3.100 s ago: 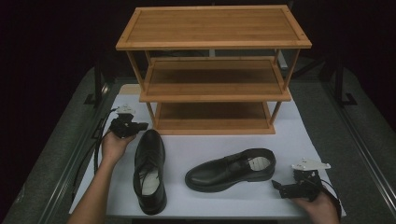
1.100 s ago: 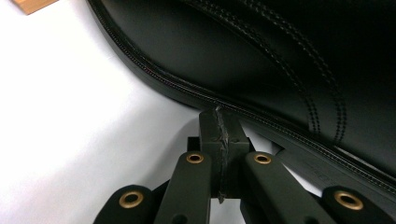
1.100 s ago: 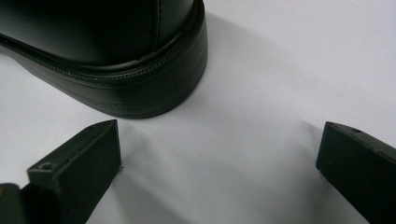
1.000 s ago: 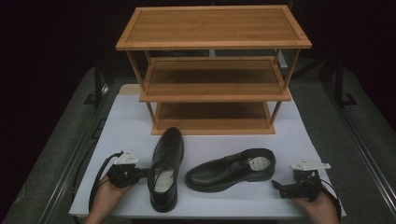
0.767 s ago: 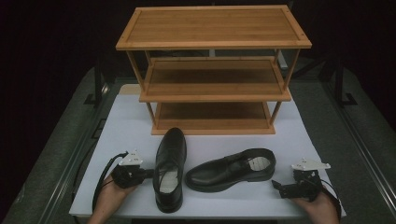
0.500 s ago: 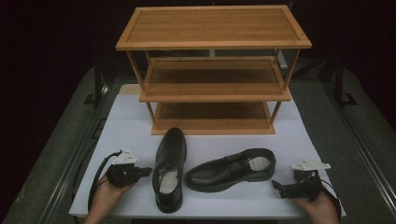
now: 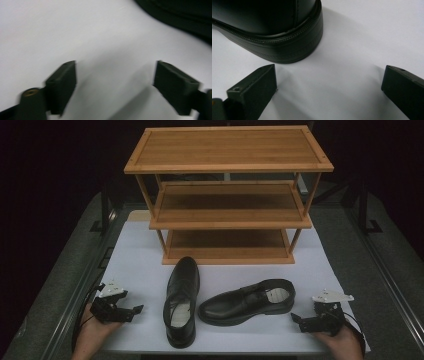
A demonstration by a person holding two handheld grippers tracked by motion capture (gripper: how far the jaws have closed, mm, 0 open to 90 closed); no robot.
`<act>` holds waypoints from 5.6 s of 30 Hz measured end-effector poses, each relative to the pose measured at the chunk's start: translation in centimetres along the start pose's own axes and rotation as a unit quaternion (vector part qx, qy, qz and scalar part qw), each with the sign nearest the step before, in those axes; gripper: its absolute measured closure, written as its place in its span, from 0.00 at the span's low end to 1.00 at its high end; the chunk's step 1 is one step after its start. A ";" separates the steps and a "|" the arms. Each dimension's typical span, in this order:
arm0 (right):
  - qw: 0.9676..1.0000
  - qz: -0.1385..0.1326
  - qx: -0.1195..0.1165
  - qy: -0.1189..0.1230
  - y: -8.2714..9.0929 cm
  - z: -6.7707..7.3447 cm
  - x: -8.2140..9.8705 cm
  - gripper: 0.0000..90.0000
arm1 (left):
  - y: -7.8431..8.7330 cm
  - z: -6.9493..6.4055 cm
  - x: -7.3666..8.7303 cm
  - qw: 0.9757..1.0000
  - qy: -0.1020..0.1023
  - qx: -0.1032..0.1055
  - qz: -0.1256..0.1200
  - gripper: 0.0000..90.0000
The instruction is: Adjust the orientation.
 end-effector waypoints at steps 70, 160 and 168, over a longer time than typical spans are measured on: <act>0.986 -0.004 -0.163 0.048 -4.0 -2.9 -7.1 1.00 | -0.4 0.4 1.5 1.000 -0.008 0.002 -0.017 0.00; 0.926 0.037 -0.323 0.192 -0.7 11.4 -4.1 1.00 | -0.5 0.4 1.5 1.000 -0.007 0.003 -0.016 0.00; 0.931 0.010 -0.315 0.184 0.0 10.9 -4.9 0.95 | -0.5 0.4 1.5 1.000 -0.007 0.003 -0.016 0.00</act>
Point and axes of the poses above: each handheld gripper's, and its own axes: y roughly backward along the jaws, x roughly out of its underside, z roughly to its left, the point moved 1 cm from there along -y, roughly forward along the jaws, and after that the axes turned 4 degrees about x, right-handed, at the moved point
